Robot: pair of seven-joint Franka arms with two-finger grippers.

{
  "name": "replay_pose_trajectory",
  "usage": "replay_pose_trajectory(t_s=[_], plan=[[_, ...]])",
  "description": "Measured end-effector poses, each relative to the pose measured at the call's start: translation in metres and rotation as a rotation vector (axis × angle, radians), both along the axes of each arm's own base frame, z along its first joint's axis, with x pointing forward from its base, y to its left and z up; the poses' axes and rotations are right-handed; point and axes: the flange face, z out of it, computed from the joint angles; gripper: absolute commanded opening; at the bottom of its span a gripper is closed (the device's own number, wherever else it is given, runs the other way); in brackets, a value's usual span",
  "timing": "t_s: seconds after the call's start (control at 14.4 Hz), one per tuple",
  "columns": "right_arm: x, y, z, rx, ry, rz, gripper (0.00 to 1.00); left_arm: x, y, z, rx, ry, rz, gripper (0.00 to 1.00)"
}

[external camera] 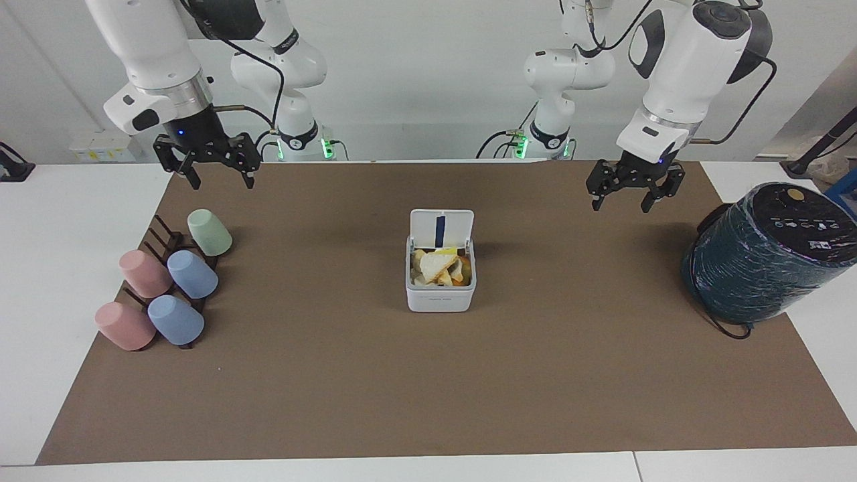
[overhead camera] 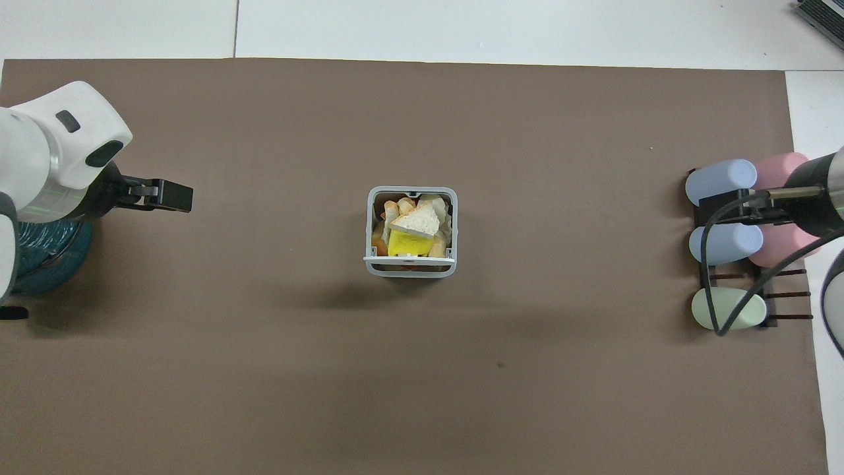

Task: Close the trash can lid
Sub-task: 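Move the left gripper toward the open white lid of the trash bin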

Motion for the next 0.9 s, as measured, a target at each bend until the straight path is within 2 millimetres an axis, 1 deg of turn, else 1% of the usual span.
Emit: replay_pose_trajectory(t_s=[0.21, 0.28, 0.42, 0.49, 0.69, 0.76, 0.9], plan=[[0.000, 0.000, 0.000, 0.000, 0.000, 0.000, 1.00, 0.000, -0.001, 0.000, 0.001, 0.000, -0.004, 1.00], [0.000, 0.000, 0.000, 0.000, 0.000, 0.000, 1.00, -0.001, -0.005, 0.000, 0.001, 0.000, -0.010, 1.00], [0.000, 0.000, 0.000, 0.000, 0.000, 0.000, 1.00, -0.006, -0.019, -0.003, 0.003, 0.011, -0.036, 1.00], [0.000, 0.000, 0.000, 0.000, 0.000, 0.000, 1.00, -0.011, -0.032, -0.006, 0.005, 0.020, -0.048, 0.99], [0.000, 0.000, 0.000, 0.000, 0.000, 0.000, 1.00, -0.037, -0.085, -0.019, -0.013, 0.050, -0.011, 0.51], [0.000, 0.000, 0.000, 0.000, 0.000, 0.000, 1.00, -0.049, -0.103, -0.023, -0.024, 0.052, -0.007, 0.40], [0.000, 0.000, 0.000, 0.000, 0.000, 0.000, 1.00, -0.072, -0.134, -0.036, -0.036, 0.046, -0.016, 0.36]])
